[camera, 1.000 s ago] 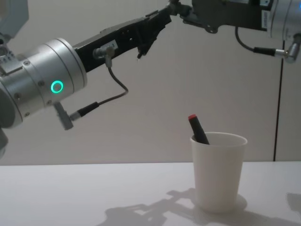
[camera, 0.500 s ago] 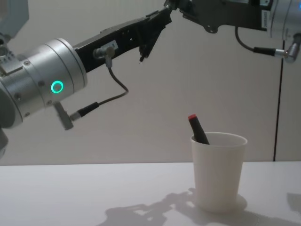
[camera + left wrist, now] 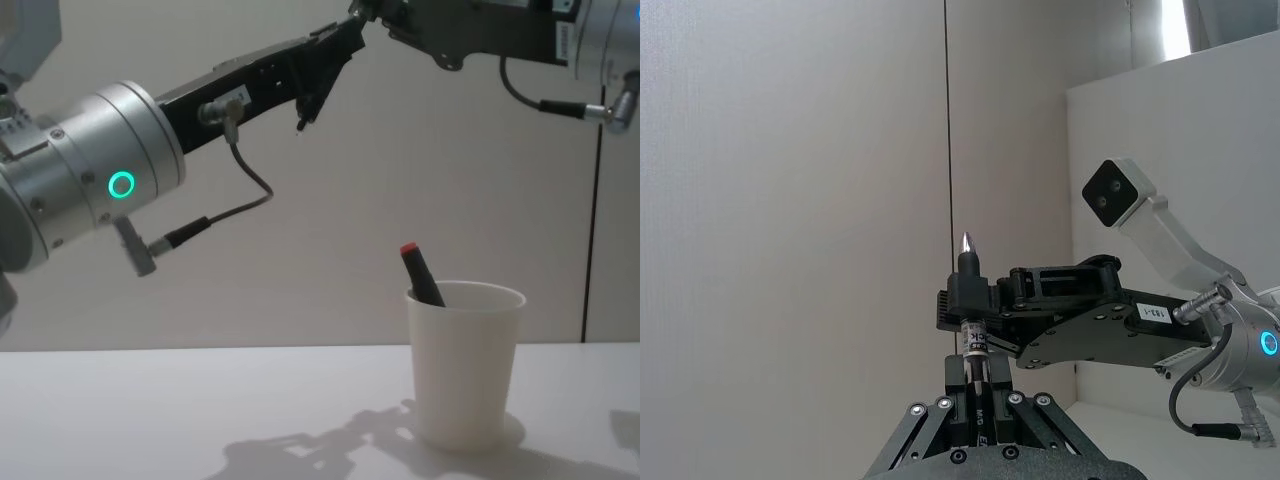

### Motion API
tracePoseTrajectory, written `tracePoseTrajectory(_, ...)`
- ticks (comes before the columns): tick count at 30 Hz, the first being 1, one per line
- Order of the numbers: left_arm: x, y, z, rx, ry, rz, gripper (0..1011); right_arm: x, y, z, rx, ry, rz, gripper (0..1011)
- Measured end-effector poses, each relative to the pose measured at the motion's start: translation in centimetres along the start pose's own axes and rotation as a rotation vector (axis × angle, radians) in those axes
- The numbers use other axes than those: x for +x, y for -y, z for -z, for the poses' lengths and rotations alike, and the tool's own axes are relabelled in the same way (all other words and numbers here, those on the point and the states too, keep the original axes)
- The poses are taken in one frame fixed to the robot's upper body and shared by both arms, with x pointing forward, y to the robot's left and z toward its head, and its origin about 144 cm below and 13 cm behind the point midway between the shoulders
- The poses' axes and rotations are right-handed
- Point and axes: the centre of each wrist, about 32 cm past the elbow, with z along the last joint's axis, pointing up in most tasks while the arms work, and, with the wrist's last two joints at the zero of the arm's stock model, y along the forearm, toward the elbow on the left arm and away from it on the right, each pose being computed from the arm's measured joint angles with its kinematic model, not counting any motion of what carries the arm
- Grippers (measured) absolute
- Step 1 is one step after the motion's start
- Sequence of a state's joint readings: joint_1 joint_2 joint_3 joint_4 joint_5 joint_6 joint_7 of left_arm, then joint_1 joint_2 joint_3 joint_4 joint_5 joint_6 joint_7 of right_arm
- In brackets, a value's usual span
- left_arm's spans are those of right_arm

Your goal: Place the pen into the pen holder.

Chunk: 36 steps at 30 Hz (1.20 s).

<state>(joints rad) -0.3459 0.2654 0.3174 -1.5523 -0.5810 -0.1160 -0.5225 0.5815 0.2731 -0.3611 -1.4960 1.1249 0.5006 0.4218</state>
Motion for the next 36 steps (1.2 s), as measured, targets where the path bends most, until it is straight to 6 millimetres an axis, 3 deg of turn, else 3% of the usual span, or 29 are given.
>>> tracePoseTrajectory(13, 0.01, 0.00, -0.01, -0.001, 0.000, -0.001, 172, 0.01, 0.01, 0.00, 0.000, 0.000, 0.001, 129)
tracePoseTrajectory(18, 0.01, 0.00, -0.01, -0.001, 0.000, -0.001, 298, 0.00, 0.00, -0.01, 0.000, 0.000, 0.001, 129)
tracePoseTrajectory(23, 0.00, 0.00, -0.01, -0.001, 0.000, -0.001, 495, 0.01, 0.00, -0.01, 0.000, 0.000, 0.001, 129)
tracePoseTrajectory(26, 0.00, 0.00, 0.00, 0.000, 0.000, -0.001, 550, 0.01, 0.00, 0.00, 0.000, 0.000, 0.000, 129)
tracePoseTrajectory(30, 0.00, 0.00, 0.00, 0.000, 0.000, -0.001, 717, 0.00, 0.00, 0.00, 0.000, 0.000, 0.000, 129)
tracePoseTrajectory(36, 0.00, 0.00, 0.00, 0.000, 0.000, -0.001, 863, 0.02, 0.07, -0.07, 0.006, 0.009, 0.004, 129)
